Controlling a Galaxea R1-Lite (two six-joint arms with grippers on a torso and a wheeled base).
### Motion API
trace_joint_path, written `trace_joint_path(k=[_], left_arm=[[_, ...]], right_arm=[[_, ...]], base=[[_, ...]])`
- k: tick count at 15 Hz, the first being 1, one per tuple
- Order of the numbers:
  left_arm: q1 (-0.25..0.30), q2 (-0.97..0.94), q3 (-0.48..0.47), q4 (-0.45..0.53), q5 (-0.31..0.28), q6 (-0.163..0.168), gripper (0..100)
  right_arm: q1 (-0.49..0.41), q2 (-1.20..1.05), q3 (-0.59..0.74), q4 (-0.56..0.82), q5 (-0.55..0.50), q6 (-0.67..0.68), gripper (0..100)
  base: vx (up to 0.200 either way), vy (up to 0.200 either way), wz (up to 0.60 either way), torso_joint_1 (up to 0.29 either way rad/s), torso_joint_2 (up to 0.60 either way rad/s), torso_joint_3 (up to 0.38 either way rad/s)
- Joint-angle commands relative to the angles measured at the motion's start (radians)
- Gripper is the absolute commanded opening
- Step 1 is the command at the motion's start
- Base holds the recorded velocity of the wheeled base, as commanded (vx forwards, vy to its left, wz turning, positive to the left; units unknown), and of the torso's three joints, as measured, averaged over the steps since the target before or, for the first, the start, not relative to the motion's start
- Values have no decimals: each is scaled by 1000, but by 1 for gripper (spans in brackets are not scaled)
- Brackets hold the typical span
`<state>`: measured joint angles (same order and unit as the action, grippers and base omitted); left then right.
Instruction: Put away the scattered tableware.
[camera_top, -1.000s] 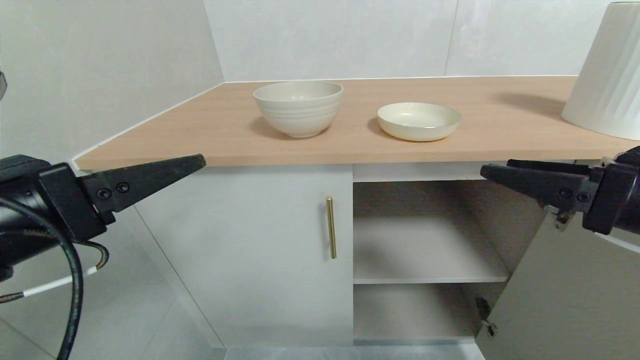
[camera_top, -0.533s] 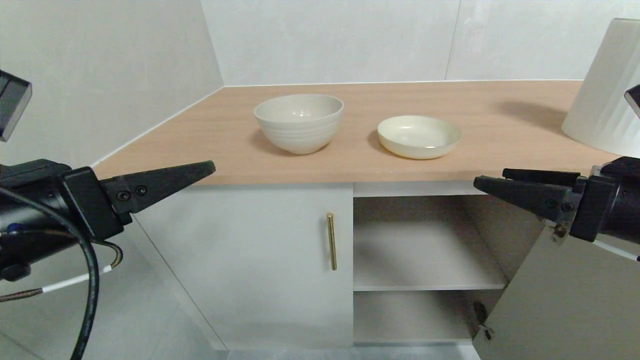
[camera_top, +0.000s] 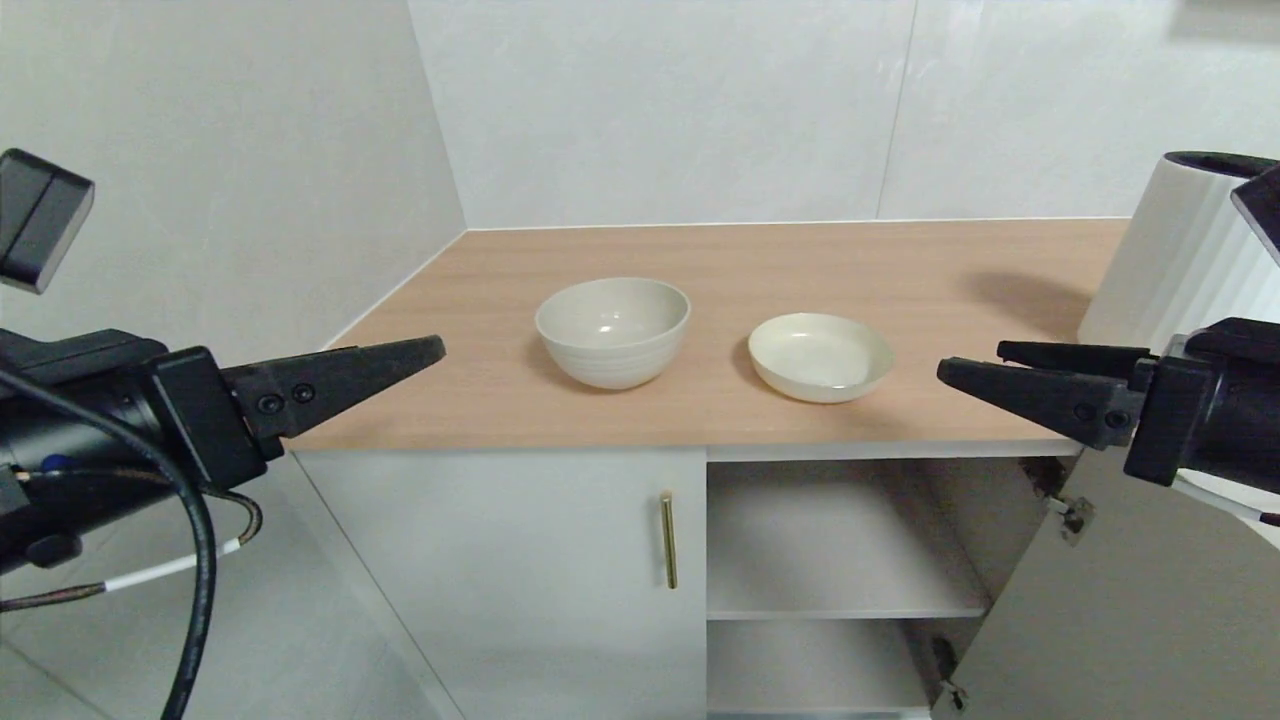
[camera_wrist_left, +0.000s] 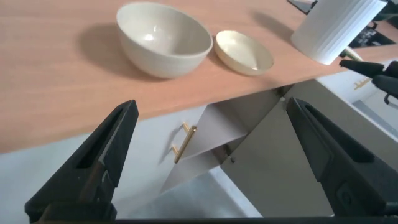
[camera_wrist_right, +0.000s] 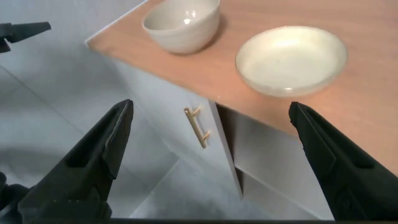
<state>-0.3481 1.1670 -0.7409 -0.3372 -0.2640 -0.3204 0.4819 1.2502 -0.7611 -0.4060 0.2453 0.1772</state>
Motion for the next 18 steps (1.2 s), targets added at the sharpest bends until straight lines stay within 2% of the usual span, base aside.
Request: trace_joint_path(k=[1,4,5,6,9,10,11,12,14,15,16,17,18], left_arm=[[0,13,0,0,2,0,100],[0,36,-20,0,6,0,100],[1,57,-61,6,9,-2,100],[1,88,-123,52,14,-2,100],[35,198,-399,359,26,0,100],[54,234,-457,443,31,0,100],[58,252,-471,480,42,0,100],[60,316,-488,489,75,0,100],[52,401,-534,486,235,-8,100],[52,401,-534,486,235,-8,100],[-9,485,-615,486,381,-109,100],[-34,531,-658,486,419,-155,100],[-51,571,-677,486,440,-160,100]], right_arm=[[-9,9,0,-2,0,1,100],[-20,32,-18,-28,0,-1,100],[-20,71,-70,-11,-9,2,100],[-31,112,-127,41,-21,7,100],[-63,252,-408,322,-75,33,100],[-60,295,-500,434,-135,97,100],[-55,328,-544,493,-179,153,100],[-55,383,-586,535,-233,202,100],[-54,420,-600,530,-340,203,100],[-54,420,-600,530,-340,203,100],[-40,426,-592,503,-380,203,100],[-39,425,-590,495,-386,203,100],[-37,423,-589,495,-386,205,100]], base=[[0,0,0,183,-486,-295],[0,0,0,105,-243,-146],[0,0,0,22,-71,-51],[0,0,0,0,0,0],[0,0,0,0,0,0],[0,0,0,0,0,0],[0,0,0,0,0,0],[0,0,0,0,0,0],[0,0,0,0,0,0],[0,0,0,0,0,0],[0,0,0,0,0,0],[0,0,0,0,0,0],[0,0,0,0,0,0]])
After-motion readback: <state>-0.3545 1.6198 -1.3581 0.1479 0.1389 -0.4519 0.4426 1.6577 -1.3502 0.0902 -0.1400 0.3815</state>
